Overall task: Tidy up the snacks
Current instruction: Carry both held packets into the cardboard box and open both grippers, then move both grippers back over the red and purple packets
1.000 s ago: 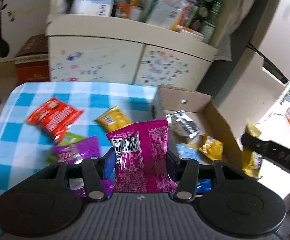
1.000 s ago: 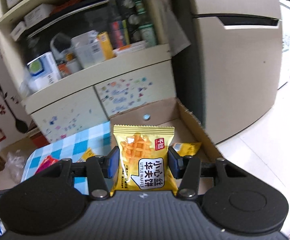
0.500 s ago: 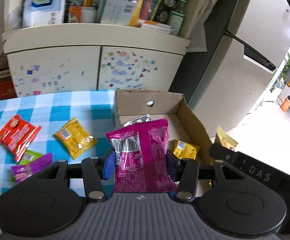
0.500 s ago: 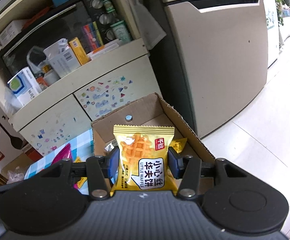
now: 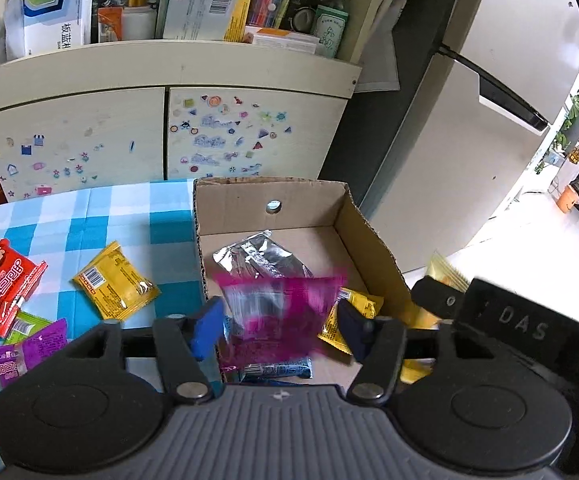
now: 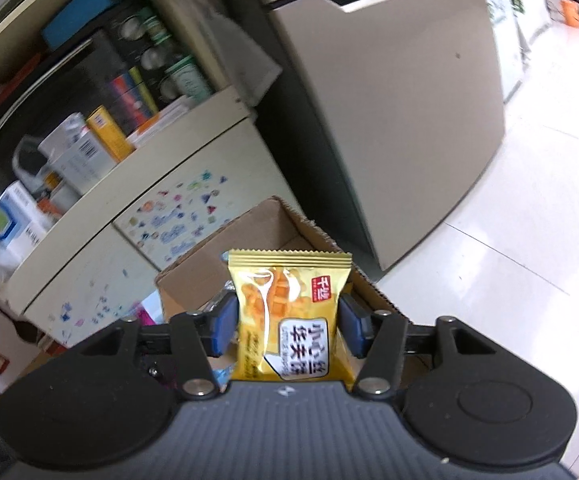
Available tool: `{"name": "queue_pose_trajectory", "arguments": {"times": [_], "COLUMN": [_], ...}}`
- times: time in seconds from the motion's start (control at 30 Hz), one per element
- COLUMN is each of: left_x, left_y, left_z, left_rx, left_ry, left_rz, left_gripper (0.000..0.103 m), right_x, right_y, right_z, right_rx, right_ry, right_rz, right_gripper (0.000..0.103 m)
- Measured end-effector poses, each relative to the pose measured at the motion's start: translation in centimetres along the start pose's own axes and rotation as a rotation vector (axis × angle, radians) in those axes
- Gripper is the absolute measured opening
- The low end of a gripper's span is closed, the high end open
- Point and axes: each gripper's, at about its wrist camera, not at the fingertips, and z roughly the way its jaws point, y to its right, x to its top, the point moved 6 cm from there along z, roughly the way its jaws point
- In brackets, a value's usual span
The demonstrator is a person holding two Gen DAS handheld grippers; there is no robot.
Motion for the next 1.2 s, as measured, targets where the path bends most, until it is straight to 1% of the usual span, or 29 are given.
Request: {"name": "queue_pose_trajectory", "arguments": {"times": [0.03, 0.07, 0.1, 0.37, 0.5, 0.63, 0.77, 1.2], "left_x": [0.0, 0.0, 0.1, 0.2, 0.2, 0.4, 0.6, 0.1], "left_y": [0.1, 0.1, 0.1, -0.7, -2.0, -4.0, -6.4, -16.5], "left_z": [0.0, -0.1, -0.1, -0.8, -1.5, -2.3, -3.4, -6.1], "left_rx": [0.013, 0.028, 0.041, 0.058, 0.065, 0.082, 0.101, 0.202], "left_ry": [0.004, 0.009, 0.013, -0.001, 0.006, 0.015, 0.026, 0.031], "left_rz": [0.011, 0.022, 0.033, 0.048, 0.04, 0.023, 0.005, -0.115], "left_gripper": [0.082, 0.088, 0.089, 0.093, 0.094, 0.095, 0.095, 0.095], "right_x": [0.0, 0.0, 0.0, -0.1, -0.4, -0.8, -1.3, -3.4], "right_y": [0.1, 0.1, 0.1, -0.6, -1.0, -1.6, -2.5, -6.3], "right_z": [0.0, -0.1, 0.0, 0.4, 0.6, 0.8, 0.8, 1.1], "right_rx": [0.002, 0.003, 0.002, 0.017, 0.02, 0.027, 0.052, 0.125], "right_ry": [0.003, 0.005, 0.006, -0.003, -0.017, -0.024, -0.025, -0.045], "right_rz": [0.009, 0.01, 0.007, -0.008, -0.028, -0.061, -0.1, -0.253], "right_gripper": [0.072, 0.073, 0.072, 0.073, 0.073, 0.073, 0.073, 0.073]}}
